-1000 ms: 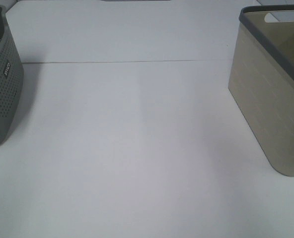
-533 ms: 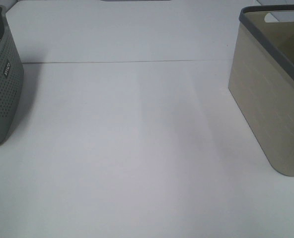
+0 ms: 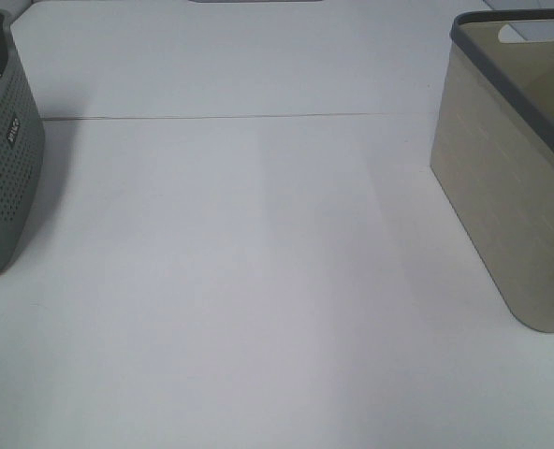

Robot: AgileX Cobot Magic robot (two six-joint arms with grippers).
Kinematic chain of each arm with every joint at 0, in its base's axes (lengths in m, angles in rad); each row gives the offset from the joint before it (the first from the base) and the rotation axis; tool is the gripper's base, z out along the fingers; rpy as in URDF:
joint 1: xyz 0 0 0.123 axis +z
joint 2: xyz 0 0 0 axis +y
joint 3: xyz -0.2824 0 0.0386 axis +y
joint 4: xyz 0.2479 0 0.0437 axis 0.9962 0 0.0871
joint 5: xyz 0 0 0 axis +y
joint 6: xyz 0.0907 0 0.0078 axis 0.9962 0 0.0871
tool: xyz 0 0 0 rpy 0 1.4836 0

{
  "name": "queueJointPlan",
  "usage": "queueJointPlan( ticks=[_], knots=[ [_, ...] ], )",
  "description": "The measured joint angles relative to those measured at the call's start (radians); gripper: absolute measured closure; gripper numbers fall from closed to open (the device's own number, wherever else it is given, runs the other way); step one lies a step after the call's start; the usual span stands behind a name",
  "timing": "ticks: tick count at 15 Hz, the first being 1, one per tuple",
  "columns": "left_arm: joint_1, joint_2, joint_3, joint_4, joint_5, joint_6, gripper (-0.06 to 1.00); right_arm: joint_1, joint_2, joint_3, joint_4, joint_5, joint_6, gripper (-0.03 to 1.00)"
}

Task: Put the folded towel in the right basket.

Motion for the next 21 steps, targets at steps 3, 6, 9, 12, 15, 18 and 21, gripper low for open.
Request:
queueJointPlan(
  ticks=[3,6,9,12,15,18,21],
  knots=[
    [0.0,0.0,0.0,0.0,0.0,0.0,-0.05,0.0,-0.295,0.265,0.004,-0.011,-0.007,-0.01],
    [0.0,0.0,0.0,0.0,0.0,0.0,-0.05,0.0,-0.551,0.447,0.005,-0.012,-0.026,-0.01],
    [0.0,0.0,0.0,0.0,0.0,0.0,-0.05,0.0,-0.835,0.615,0.012,-0.026,-0.056,-0.01],
    [0.0,0.0,0.0,0.0,0.0,0.0,-0.05,0.0,-1.067,0.699,0.072,-0.027,-0.132,-0.01],
    [0.0,0.0,0.0,0.0,0.0,0.0,-0.05,0.0,-1.122,0.705,0.093,-0.027,-0.16,-0.01],
    [0.0,0.0,0.0,0.0,0.0,0.0,-0.05,0.0,-1.122,0.705,0.102,-0.027,-0.178,-0.01],
    [0.0,0.0,0.0,-0.001,0.0,0.0,-0.05,0.0,-1.122,0.705,0.106,-0.027,-0.184,-0.01]
  ],
)
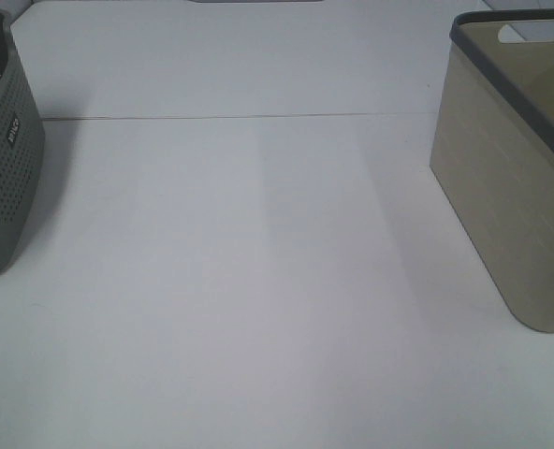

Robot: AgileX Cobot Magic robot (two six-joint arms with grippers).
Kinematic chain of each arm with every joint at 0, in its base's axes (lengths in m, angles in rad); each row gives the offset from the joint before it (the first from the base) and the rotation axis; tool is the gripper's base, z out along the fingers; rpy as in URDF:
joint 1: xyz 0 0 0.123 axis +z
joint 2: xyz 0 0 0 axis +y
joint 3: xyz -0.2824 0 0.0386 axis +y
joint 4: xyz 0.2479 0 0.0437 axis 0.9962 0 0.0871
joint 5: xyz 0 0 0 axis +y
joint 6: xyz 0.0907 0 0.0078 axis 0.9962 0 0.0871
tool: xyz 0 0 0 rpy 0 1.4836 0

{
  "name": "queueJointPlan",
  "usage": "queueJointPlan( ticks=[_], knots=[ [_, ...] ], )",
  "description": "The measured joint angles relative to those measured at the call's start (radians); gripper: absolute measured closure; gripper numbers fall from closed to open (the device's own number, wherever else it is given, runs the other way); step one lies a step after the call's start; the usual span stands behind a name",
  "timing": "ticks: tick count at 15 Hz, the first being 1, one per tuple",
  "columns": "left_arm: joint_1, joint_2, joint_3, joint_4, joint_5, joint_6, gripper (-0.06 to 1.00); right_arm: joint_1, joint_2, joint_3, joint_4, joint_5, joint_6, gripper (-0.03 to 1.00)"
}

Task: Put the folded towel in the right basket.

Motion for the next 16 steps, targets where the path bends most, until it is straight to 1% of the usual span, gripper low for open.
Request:
queueJointPlan(
  ticks=[5,8,16],
  knots=[
    [0.0,0.0,0.0,0.0,0.0,0.0,-0.05,0.0,0.0,0.0,0.003,0.0,0.0,-0.01],
    [0.0,0.0,0.0,0.0,0.0,0.0,-0.05,-0.035,0.0,0.0,0.003,0.0,0.0,-0.01],
    [0.0,0.0,0.0,0.0,0.0,0.0,-0.05,-0.035,0.0,0.0,0.003,0.0,0.0,-0.01]
  ],
)
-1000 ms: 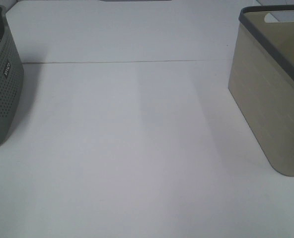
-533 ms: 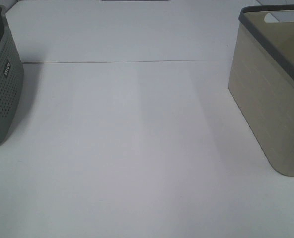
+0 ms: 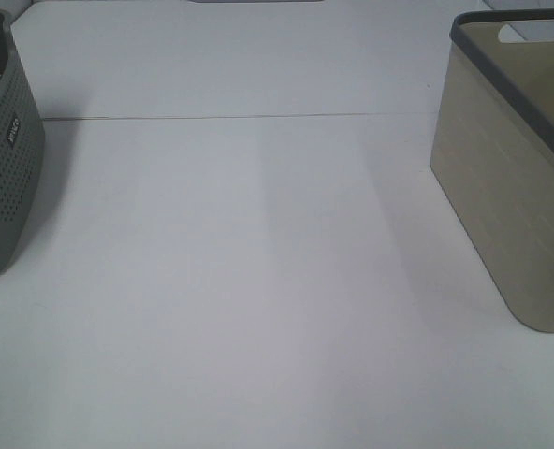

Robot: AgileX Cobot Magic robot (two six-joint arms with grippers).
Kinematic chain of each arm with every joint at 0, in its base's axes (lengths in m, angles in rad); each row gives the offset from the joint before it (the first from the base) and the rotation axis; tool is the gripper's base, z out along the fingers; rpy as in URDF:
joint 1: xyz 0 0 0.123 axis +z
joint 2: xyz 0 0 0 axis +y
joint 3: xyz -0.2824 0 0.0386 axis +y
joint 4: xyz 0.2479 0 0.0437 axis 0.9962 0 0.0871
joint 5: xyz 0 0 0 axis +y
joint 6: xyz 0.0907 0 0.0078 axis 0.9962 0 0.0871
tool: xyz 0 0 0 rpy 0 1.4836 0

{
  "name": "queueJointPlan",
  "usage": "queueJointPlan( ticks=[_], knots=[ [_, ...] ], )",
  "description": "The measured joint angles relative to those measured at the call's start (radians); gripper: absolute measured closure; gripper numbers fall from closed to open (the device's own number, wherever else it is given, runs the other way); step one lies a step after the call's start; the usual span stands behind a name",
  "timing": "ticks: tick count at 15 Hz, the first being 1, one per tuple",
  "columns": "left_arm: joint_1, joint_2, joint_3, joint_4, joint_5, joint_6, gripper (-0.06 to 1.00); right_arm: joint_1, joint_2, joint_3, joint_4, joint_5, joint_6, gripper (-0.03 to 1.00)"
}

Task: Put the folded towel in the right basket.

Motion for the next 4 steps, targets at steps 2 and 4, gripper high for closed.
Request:
queueJointPlan(
  ticks=[2,4],
  knots=[
    [0.0,0.0,0.0,0.0,0.0,0.0,-0.05,0.0,0.0,0.0,0.0,0.0,0.0,-0.01],
    [0.0,0.0,0.0,0.0,0.0,0.0,-0.05,0.0,0.0,0.0,0.0,0.0,0.0,-0.01]
  ],
)
